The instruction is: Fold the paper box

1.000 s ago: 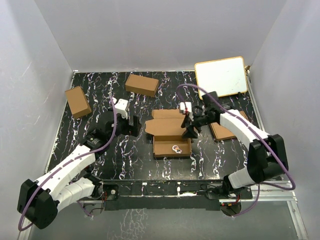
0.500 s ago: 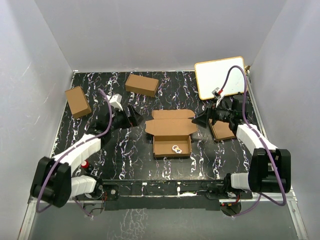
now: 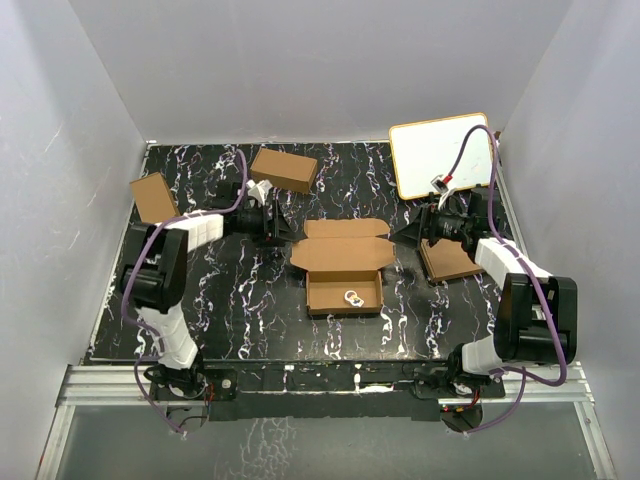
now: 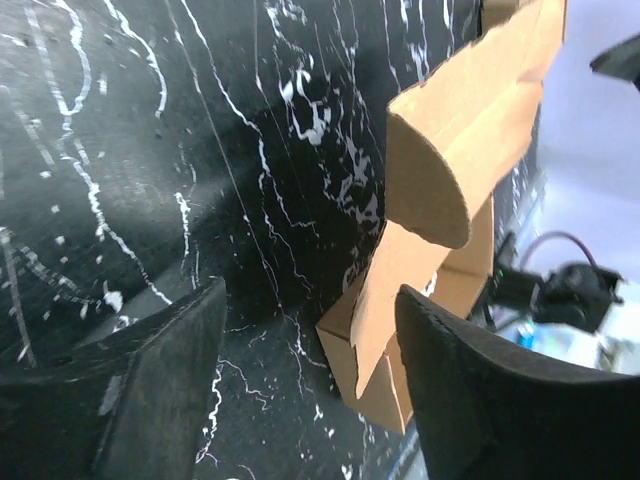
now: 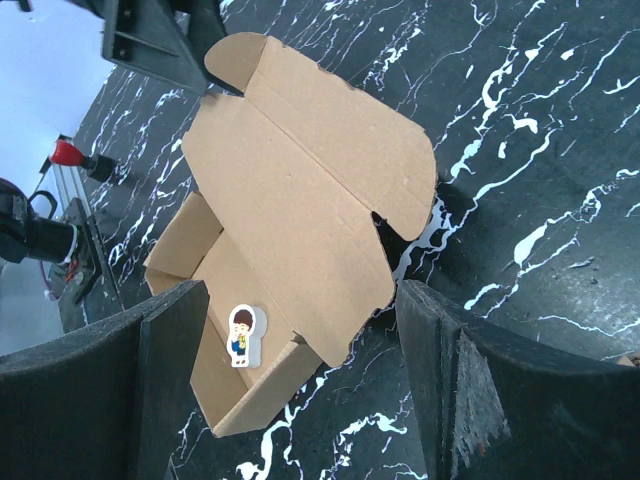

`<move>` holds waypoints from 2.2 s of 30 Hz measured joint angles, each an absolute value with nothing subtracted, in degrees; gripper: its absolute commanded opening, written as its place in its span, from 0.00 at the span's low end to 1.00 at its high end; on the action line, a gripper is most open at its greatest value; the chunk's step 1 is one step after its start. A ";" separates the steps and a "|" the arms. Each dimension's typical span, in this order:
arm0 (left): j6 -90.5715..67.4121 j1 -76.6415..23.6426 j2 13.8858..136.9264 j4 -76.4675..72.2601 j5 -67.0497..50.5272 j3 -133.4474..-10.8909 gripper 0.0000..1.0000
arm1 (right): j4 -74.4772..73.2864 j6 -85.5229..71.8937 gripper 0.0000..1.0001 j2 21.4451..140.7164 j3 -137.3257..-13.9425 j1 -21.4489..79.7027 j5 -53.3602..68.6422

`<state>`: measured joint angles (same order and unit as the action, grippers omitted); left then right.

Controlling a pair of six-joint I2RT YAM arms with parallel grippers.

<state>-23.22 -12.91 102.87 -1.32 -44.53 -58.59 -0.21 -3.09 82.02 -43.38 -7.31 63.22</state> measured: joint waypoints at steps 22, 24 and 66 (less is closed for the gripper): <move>-16.88 -13.34 112.42 6.11 -63.92 -66.67 0.25 | -3.18 -1.63 0.80 86.76 -44.95 -7.57 64.66; -16.88 -13.54 113.01 6.09 -64.07 -67.53 0.23 | -3.25 -1.63 0.80 87.18 -44.99 -7.62 64.66; -14.11 -15.55 107.04 3.62 -60.03 -64.60 0.00 | -21.08 12.32 0.08 96.64 -56.45 -2.52 64.18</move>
